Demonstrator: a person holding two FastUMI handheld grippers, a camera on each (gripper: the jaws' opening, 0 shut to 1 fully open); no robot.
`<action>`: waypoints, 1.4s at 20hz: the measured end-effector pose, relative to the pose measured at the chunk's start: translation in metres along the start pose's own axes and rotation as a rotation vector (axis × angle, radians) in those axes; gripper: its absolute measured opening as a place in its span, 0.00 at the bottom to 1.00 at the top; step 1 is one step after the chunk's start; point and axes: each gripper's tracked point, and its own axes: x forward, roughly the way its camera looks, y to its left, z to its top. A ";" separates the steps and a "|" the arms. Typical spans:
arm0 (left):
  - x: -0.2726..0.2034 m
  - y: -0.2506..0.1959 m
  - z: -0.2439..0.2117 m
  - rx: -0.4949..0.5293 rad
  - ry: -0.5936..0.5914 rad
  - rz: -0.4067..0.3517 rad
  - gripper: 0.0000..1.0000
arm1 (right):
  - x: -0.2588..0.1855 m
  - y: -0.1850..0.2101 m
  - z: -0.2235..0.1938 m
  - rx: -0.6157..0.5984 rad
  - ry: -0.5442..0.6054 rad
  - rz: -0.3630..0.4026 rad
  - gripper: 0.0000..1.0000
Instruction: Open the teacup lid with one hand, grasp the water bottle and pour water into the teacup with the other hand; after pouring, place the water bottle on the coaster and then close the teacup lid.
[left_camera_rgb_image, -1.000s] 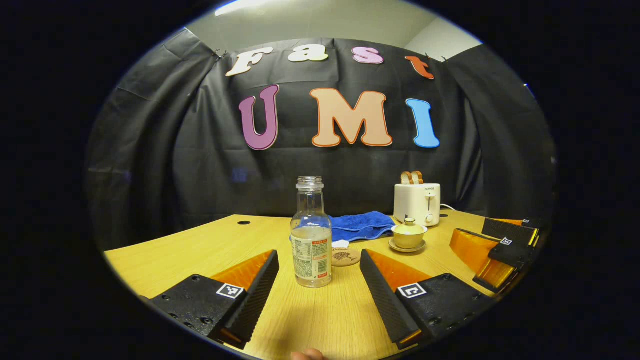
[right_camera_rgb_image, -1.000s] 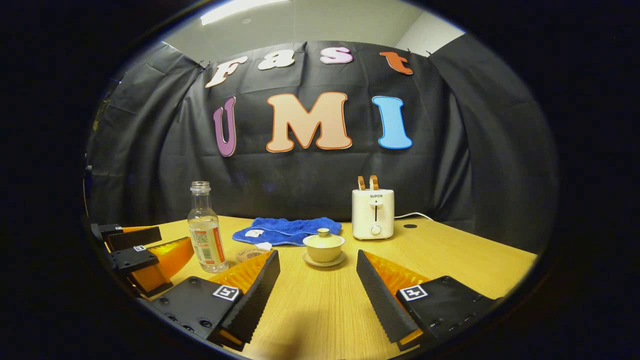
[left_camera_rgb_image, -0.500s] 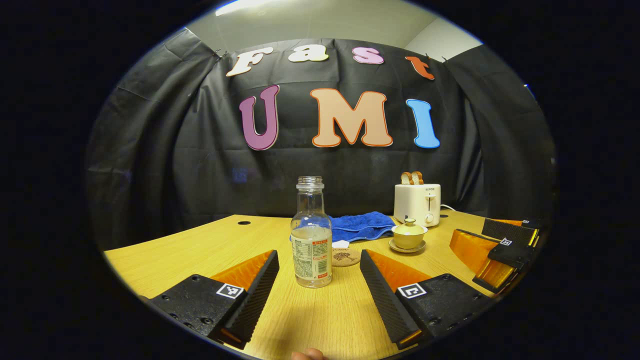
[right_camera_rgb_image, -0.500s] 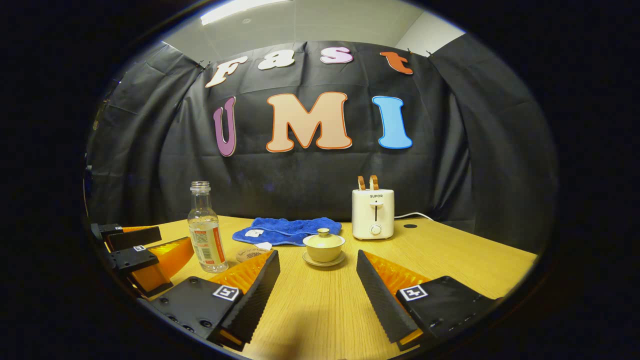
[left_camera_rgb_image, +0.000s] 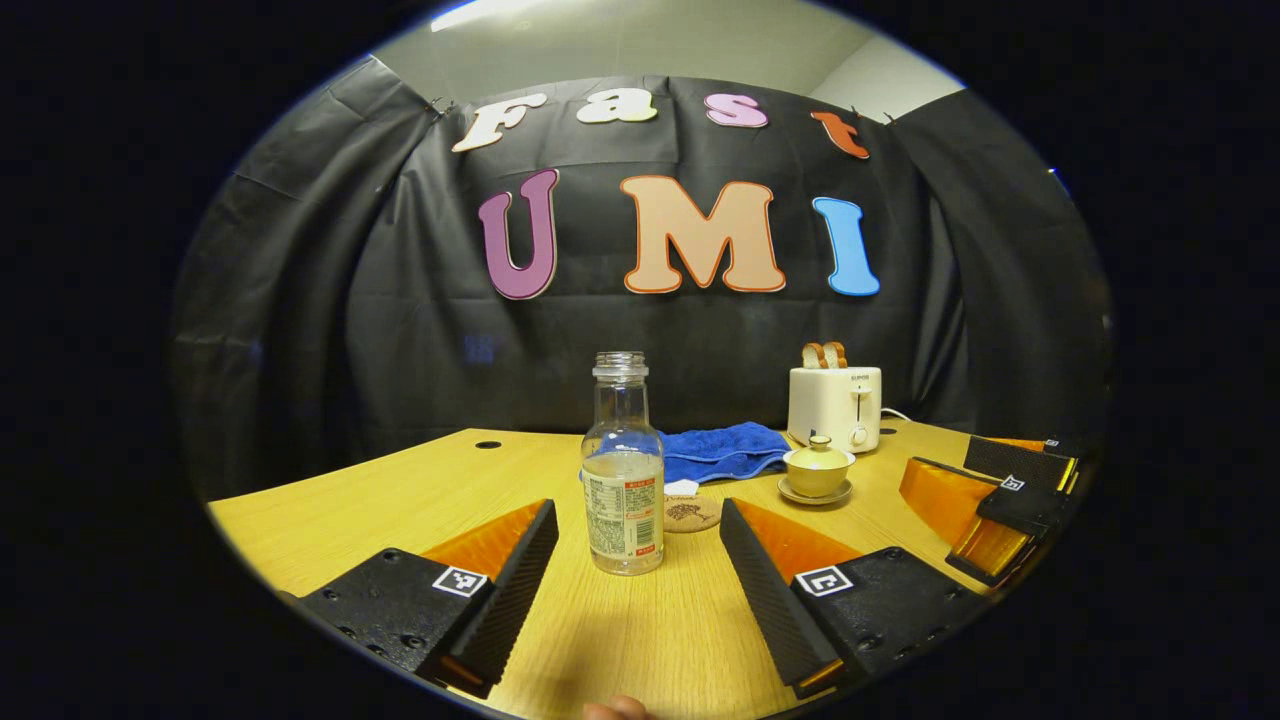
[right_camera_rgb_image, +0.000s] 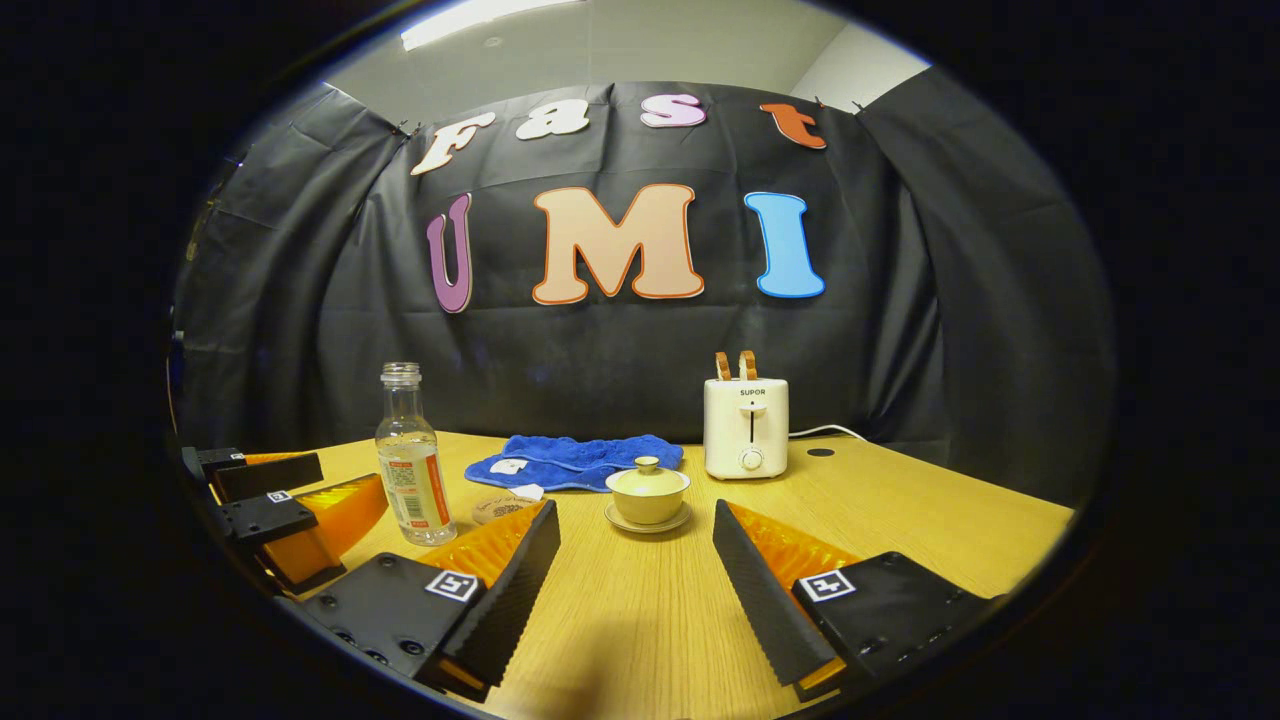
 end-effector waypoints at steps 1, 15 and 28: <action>0.000 0.000 0.001 0.001 0.000 0.000 0.95 | 0.000 0.000 0.000 0.000 0.000 0.000 0.99; 0.000 0.000 0.000 0.000 0.001 0.007 0.95 | 0.001 0.002 -0.001 0.001 -0.001 0.004 0.99; 0.000 0.000 0.001 -0.001 0.001 0.006 0.95 | 0.125 -0.011 -0.006 -0.001 0.003 -0.053 0.99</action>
